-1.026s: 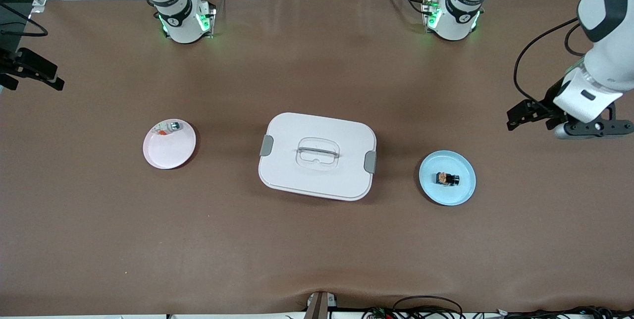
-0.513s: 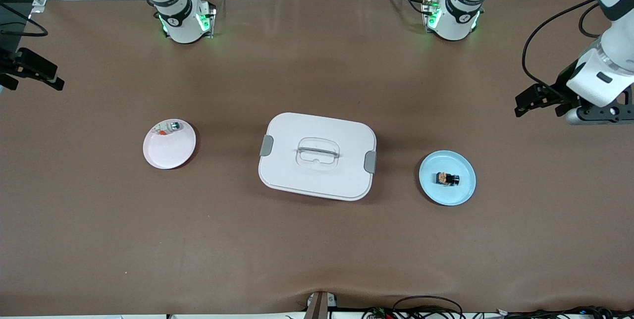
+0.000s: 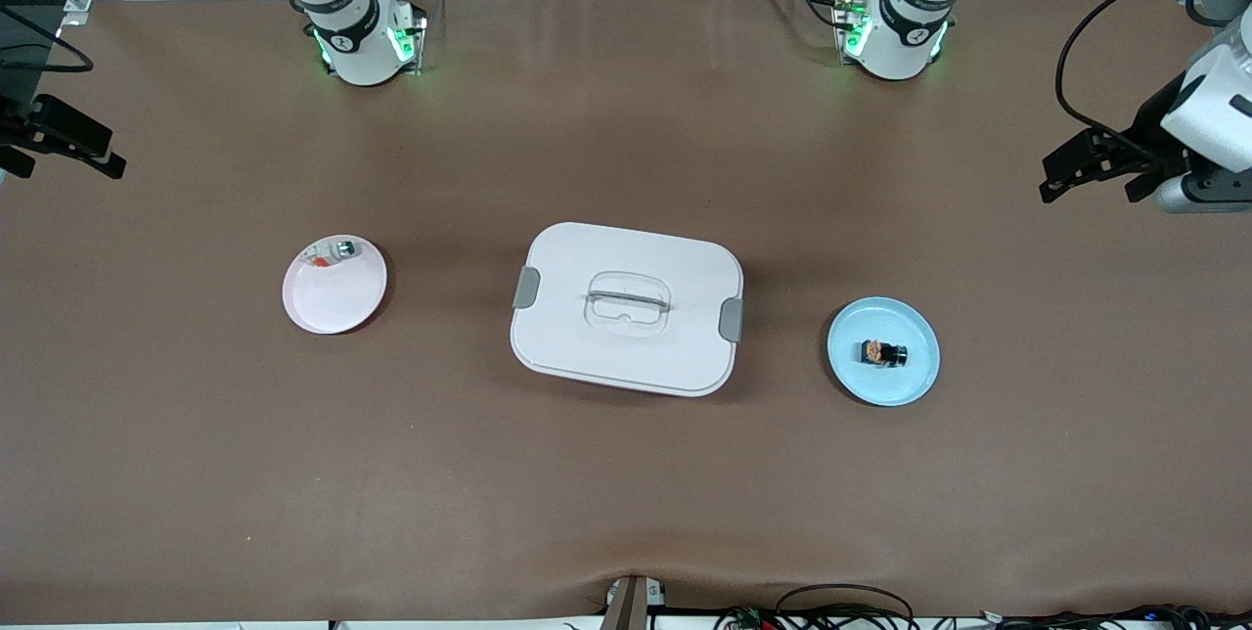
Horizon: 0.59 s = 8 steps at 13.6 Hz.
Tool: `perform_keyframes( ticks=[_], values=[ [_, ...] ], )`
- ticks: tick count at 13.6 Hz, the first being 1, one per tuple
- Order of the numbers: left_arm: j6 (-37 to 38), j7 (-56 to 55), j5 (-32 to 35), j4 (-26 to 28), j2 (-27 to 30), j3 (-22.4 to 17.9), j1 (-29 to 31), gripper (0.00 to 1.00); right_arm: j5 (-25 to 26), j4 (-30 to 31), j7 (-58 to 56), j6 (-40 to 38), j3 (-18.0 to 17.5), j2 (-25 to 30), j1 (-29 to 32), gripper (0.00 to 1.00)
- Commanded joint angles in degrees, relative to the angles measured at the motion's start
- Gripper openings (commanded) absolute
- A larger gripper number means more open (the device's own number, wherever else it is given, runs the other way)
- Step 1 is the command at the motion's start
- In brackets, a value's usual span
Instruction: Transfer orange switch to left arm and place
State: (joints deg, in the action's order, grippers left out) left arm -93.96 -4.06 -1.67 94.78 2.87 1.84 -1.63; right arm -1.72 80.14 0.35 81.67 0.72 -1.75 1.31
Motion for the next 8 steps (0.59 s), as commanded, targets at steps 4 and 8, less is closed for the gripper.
perform_keyframes(
  ticks=[4,8],
  values=[
    [-1.5,1.2,-0.1,7.3,8.7,0.2,0.0,1.00,0.0,0.5,-0.4,0.1,-0.1,1.0,0.4,1.00],
    [-6.1,1.2,-0.1,14.8,14.4,0.4,0.0,1.00,0.0,0.5,-0.4,0.1,-0.1,1.0,0.4,1.00]
  ],
)
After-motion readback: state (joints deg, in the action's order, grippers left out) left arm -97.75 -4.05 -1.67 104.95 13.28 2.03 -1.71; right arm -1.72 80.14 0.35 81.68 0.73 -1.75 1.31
